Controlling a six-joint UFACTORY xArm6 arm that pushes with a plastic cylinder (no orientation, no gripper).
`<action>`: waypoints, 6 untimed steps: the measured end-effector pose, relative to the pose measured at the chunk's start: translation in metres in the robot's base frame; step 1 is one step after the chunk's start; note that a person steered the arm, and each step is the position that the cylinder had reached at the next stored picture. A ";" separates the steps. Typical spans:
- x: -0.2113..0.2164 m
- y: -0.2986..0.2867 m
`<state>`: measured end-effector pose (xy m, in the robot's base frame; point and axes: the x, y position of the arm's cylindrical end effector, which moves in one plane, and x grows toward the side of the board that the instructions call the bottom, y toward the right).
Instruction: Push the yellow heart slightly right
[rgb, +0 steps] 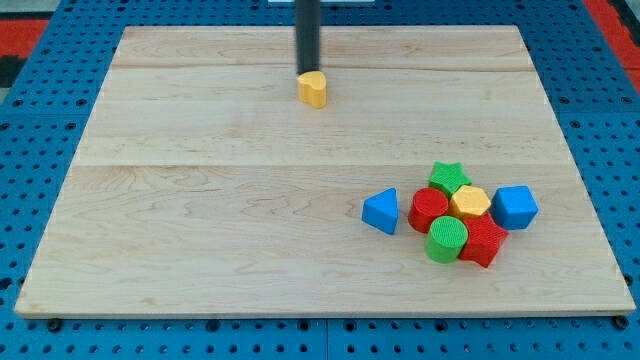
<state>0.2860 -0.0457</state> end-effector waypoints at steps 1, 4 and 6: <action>0.008 -0.057; 0.033 0.044; 0.033 0.120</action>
<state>0.3193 0.0747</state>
